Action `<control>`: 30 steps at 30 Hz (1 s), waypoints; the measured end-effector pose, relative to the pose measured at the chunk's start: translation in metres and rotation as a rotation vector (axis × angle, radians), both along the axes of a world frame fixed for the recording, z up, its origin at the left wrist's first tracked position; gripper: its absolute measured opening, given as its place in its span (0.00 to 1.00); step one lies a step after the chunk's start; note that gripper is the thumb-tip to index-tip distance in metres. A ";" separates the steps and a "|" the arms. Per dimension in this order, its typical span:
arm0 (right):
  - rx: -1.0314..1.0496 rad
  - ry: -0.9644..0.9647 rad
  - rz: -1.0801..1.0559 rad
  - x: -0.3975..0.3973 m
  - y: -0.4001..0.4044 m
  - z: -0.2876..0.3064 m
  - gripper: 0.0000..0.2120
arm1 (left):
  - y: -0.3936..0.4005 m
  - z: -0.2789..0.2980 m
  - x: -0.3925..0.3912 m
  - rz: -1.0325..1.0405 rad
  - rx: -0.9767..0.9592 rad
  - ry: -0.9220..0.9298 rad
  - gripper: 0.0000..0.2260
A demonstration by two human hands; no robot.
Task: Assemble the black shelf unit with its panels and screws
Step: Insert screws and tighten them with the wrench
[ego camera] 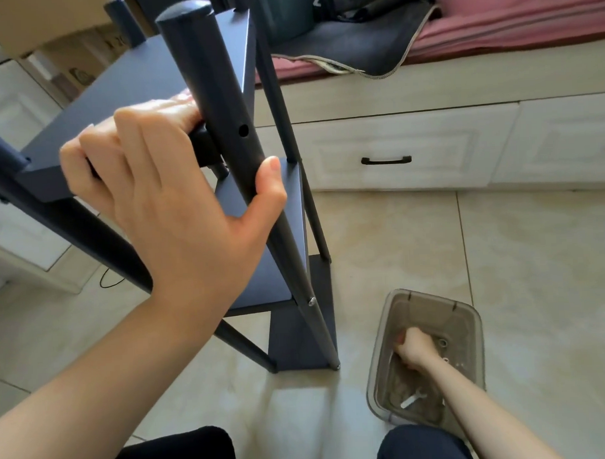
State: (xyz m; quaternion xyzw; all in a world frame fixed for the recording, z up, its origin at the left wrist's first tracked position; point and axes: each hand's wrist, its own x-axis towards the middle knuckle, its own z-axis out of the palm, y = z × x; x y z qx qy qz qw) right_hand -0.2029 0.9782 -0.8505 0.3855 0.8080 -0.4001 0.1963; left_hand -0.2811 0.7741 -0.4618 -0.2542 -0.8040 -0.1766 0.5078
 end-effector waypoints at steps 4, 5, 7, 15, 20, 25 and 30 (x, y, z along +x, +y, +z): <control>-0.098 0.070 -0.014 -0.012 -0.019 0.005 0.01 | 0.001 0.000 0.001 -0.012 0.028 0.000 0.22; -0.149 0.087 -0.050 -0.015 -0.025 0.005 0.04 | 0.001 0.000 0.001 -0.012 0.027 -0.006 0.22; -0.278 0.106 -0.124 -0.019 -0.036 0.006 0.09 | 0.001 0.001 0.001 -0.010 0.019 -0.017 0.22; -0.355 0.117 -0.090 -0.030 -0.065 0.000 0.09 | 0.000 -0.001 -0.001 -0.033 -0.008 -0.027 0.26; -0.277 0.204 0.038 -0.029 -0.048 0.028 0.08 | -0.002 0.000 -0.001 -0.011 -0.008 -0.012 0.28; -0.204 0.299 0.115 -0.020 -0.039 0.100 0.03 | -0.005 0.002 0.002 -0.007 -0.017 -0.040 0.26; -0.087 0.452 0.154 -0.006 -0.045 0.190 0.03 | -0.009 0.009 0.011 -0.021 -0.052 -0.188 0.27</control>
